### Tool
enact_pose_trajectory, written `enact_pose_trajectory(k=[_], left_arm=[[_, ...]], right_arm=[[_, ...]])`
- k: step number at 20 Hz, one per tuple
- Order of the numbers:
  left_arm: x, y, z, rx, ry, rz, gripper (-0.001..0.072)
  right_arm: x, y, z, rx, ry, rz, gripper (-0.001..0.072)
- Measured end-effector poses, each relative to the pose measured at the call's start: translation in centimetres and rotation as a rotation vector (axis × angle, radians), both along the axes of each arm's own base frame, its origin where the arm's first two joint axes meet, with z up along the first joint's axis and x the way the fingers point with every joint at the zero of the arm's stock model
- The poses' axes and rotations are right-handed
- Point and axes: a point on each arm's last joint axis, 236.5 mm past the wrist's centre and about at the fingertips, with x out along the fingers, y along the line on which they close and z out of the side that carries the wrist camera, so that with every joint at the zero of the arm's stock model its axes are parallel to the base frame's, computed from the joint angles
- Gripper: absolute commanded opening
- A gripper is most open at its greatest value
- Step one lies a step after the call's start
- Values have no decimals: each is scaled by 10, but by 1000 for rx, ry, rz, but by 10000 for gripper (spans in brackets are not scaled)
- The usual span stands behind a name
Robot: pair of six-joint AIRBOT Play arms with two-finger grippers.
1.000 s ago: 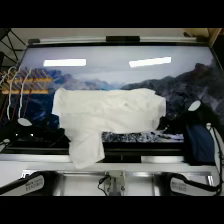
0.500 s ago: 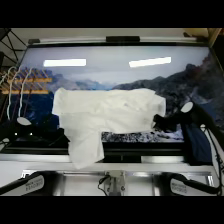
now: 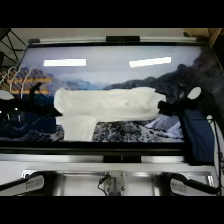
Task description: Fold the shirts.
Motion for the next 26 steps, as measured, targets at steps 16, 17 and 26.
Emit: enact_pose_trajectory(k=[16,17,26], left_arm=[[204,19,-41,16,-106,220,618],[205,16,-45,14,-99,222,665],[176,3,-24,-20,-28,134,661]], right_arm=[[175,6,-43,78,-223,-136,576],[176,9,-43,76,-229,-117,607],[147,-53,-21,-44,-166,12,675]])
